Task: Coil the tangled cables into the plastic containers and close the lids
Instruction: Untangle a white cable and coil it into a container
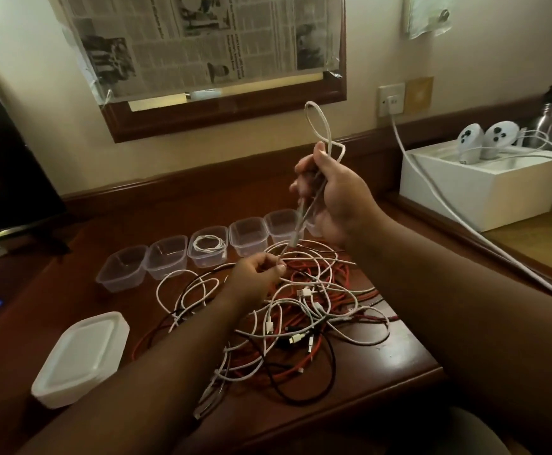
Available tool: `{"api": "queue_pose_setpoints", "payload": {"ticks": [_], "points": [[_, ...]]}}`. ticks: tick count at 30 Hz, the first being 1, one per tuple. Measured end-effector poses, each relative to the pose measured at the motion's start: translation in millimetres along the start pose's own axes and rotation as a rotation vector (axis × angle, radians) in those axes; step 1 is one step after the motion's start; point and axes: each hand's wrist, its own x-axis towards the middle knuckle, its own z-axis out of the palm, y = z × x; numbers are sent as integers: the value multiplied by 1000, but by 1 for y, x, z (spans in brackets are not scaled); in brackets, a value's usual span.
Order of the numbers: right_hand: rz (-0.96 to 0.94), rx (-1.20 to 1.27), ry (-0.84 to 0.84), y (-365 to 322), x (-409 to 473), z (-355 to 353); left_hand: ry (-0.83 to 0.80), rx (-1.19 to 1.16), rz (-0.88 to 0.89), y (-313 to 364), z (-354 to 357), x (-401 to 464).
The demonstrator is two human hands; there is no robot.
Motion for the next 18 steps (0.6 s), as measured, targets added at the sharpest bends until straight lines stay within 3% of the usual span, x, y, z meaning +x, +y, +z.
{"api": "queue_pose_setpoints", "payload": {"ticks": [4, 8, 11, 14, 18], "points": [[-76, -160, -25, 5, 1, -36, 111, 73, 17, 5, -12, 11], [-89, -819, -80, 27, -3, -55, 197, -79, -25, 25, -21, 14], [-23, -1133, -267, 46, -7, -59, 217, -319, -93, 46, -19, 12], [-12, -1246, -440, 59, -10, -52, 144, -543, -172, 64, -16, 8], [-109, -1277, -429, 71, -7, -42, 88, -852, -181, 78, -17, 7]]}}
